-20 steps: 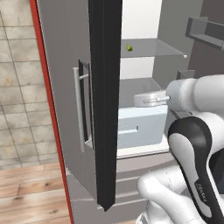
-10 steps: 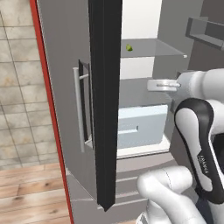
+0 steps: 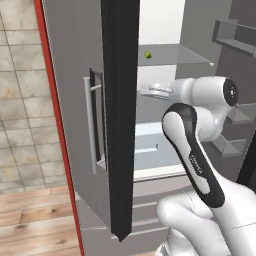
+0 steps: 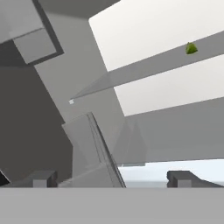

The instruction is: There is a bowl on the dining counter. Grab a lemon wedge from the fridge and place it in the bowl. Then get the liquor bottle and glass cup from the cabinet and place them next to the bowl.

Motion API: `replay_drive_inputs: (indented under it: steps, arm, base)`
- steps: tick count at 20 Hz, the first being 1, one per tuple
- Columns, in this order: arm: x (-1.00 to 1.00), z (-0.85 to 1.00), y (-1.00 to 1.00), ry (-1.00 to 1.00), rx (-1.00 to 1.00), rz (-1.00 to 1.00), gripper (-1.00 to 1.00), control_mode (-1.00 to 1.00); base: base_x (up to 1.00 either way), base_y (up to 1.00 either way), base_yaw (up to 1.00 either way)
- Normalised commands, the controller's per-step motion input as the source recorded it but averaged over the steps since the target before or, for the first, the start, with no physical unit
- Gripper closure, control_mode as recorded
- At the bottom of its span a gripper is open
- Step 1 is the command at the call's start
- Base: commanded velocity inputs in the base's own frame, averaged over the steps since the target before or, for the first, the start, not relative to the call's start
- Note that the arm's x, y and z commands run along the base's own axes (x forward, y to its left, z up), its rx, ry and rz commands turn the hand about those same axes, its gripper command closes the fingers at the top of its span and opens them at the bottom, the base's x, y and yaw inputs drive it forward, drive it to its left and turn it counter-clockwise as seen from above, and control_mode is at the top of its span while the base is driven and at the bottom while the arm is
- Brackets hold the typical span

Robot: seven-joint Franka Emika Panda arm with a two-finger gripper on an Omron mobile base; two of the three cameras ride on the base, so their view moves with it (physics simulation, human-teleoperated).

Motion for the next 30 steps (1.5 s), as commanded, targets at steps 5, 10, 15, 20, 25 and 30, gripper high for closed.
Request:
replay_drive_inputs:
  steps: [5,10,15,20,25,30]
  arm:
    - [0.54,-0.01,0.54,0.0,0.06,0.0,-1.0,-1.0]
    - [0.0,0.0,0.65,0.0,0.06,0.0,-1.0,-1.0]
    - [-0.22,0.0,0.81,0.0,0.05,0.03,-1.0,-1.0]
    - [-0.79,0.06,1.0,0.0,0.01,0.06,-1.0,-1.0]
    - [-0.88,0.19,1.0,0.0,0.0,0.02,-1.0,-1.0]
    - [-0.51,0.36,0.77,0.0,0.0,-0.01,-1.0,-1.0]
  base:
    - [0.0,0.0,0.0]
    - [0.0,0.0,0.0]
    - [0.0,0.0,0.0]
    - [0.0,0.0,0.0]
    - [0.0,0.0,0.0]
    - [0.0,0.0,0.0]
